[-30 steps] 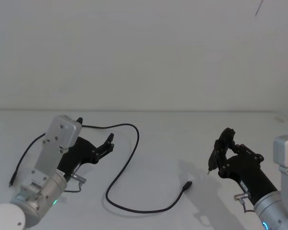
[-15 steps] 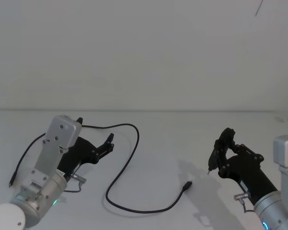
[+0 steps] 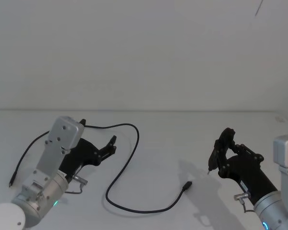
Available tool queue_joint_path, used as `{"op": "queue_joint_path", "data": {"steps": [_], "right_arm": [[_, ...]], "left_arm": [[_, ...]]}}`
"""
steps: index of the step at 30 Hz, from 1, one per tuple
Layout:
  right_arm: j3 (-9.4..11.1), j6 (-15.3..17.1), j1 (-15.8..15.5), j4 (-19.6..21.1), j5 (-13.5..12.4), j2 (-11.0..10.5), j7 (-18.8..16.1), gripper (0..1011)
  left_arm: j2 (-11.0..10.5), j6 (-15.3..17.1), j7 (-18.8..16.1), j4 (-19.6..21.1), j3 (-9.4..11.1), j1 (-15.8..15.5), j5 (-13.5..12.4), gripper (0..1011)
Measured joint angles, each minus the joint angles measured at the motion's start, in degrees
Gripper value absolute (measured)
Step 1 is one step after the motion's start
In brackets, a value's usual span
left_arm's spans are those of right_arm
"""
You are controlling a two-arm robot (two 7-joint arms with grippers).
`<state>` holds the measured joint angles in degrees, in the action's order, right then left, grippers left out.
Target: Pick up the data cable with the one hand.
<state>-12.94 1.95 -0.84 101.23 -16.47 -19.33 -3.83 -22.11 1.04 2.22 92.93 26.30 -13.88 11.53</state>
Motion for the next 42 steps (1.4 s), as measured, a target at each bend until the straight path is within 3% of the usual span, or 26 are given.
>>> {"op": "queue_joint_path", "data": {"steps": [5, 14, 26, 35, 42], "right_arm": [[0.0, 0.0, 0.0, 0.0, 0.0, 0.0, 0.0, 279], [0.0, 0.0, 0.0, 0.0, 0.0, 0.0, 0.0, 279], [0.0, 0.0, 0.0, 0.0, 0.0, 0.0, 0.0, 279], [0.0, 0.0, 0.0, 0.0, 0.0, 0.0, 0.0, 279], [0.0, 0.0, 0.0, 0.0, 0.0, 0.0, 0.0, 279]], "left_arm": [[-0.6, 0.2, 1.7, 0.0, 0.4, -0.2, 0.2, 1001], [-3.3, 1.0, 7.8, 1.6, 1.4, -0.3, 1.3, 1001], [-8.9, 4.5, 16.9, 7.0, 2.7, 0.4, 2.9, 1001], [-13.1, 11.0, 22.6, 12.6, 4.1, 0.6, 3.5, 1001], [-15.7, 19.9, 26.0, 17.5, 5.9, -0.1, 3.3, 1001]]}}
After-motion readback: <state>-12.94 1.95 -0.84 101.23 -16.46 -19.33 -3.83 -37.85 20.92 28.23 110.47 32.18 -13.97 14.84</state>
